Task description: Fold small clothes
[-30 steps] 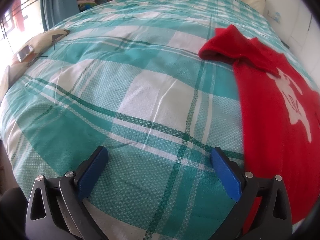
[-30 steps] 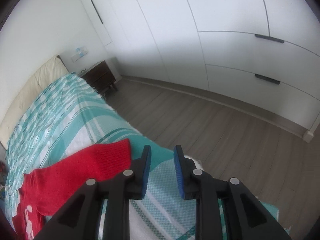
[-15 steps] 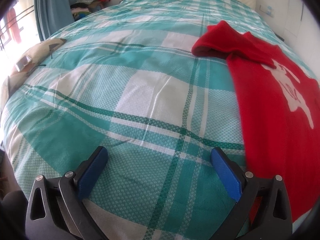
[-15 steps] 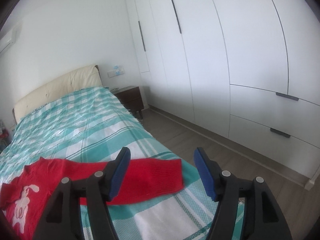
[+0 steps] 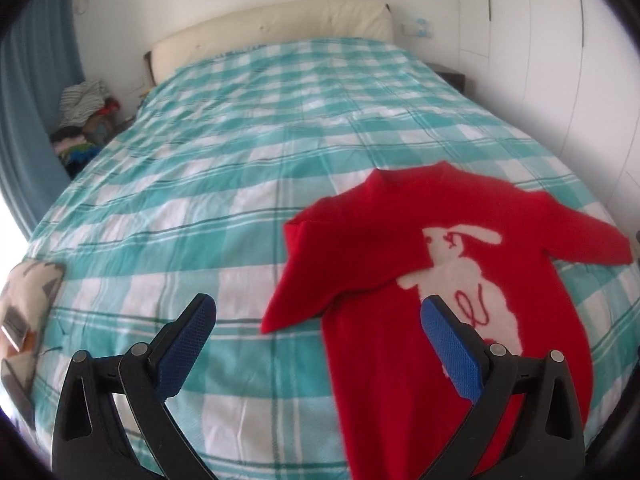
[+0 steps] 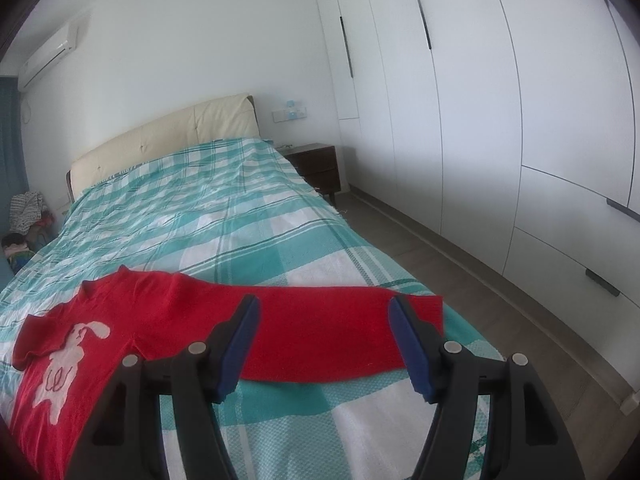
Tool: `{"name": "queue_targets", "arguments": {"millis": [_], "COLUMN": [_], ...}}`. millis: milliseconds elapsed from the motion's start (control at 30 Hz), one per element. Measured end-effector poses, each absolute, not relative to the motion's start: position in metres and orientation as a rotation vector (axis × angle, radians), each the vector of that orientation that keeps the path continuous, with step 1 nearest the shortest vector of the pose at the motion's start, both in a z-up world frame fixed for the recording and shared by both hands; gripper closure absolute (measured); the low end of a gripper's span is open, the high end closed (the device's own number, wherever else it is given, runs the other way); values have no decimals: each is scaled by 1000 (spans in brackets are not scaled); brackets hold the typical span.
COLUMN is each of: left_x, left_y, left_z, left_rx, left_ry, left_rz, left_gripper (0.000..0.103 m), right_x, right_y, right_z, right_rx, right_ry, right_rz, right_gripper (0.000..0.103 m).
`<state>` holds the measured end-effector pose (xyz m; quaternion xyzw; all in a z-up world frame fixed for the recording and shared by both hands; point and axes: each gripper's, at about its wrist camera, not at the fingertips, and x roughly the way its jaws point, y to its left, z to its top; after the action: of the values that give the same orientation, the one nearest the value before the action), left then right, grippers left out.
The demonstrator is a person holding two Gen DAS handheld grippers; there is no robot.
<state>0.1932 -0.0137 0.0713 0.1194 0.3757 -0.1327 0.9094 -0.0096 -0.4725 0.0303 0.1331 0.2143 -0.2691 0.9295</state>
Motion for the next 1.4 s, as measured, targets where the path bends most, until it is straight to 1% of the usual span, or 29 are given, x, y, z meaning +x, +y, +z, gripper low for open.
{"name": "queue_targets", "arguments": {"millis": [100,200,333,467,500,533,567,633,667,700,767,800,900,967,1100,1167,1233,1300,1400], "left_x": [215,222,242,253,256,258,261,265,265,264,262,261,264,266,263,252,237,223,207], "left_y": [-67,-110,-134,-143,-143,-143,-142,-141,-141,-142,-144,-144,-121,-83,42,115,177,228,268], "left_z": [32,-1,-34,-52,-54,-56,-56,-55,-55,-55,-54,-52,-29,-3,44,55,50,31,-8], "left_rx": [428,605,674,727,722,704,675,612,591,578,559,547,381,230,-90,-211,-281,-375,-470], "left_ry": [830,802,832,821,823,828,836,848,850,849,848,849,852,827,770,736,721,753,800], "left_rz": [-345,-370,-374,-367,-371,-381,-394,-420,-432,-444,-470,-469,-459,-422,-225,-59,117,242,347], "left_gripper": [1,1,1,4,9,16,19,33,36,44,68,97,99,100,100,100,100,100,100], "right_x": [-10,-10,-9,-3,-1,1,3,7,9,10,12,14,15,14,11,9,7,7,10], "right_y": [-473,-476,-476,-470,-468,-467,-466,-464,-463,-462,-460,-459,-456,-456,-457,-458,-460,-461,-462], "right_z": [26,22,22,21,21,20,19,17,16,15,14,13,13,14,17,19,21,20,17], "right_rx": [297,324,323,302,298,294,292,284,280,277,271,266,253,253,259,268,275,282,285], "right_ry": [456,472,477,490,494,499,504,517,524,529,536,538,540,534,521,513,508,508,524], "right_rz": [-539,-529,-522,-496,-489,-483,-475,-465,-461,-457,-451,-450,-446,-443,-440,-443,-446,-446,-452], "right_gripper": [37,36,36,36,36,36,36,36,36,36,36,36,36,36,36,36,36,36,35]}}
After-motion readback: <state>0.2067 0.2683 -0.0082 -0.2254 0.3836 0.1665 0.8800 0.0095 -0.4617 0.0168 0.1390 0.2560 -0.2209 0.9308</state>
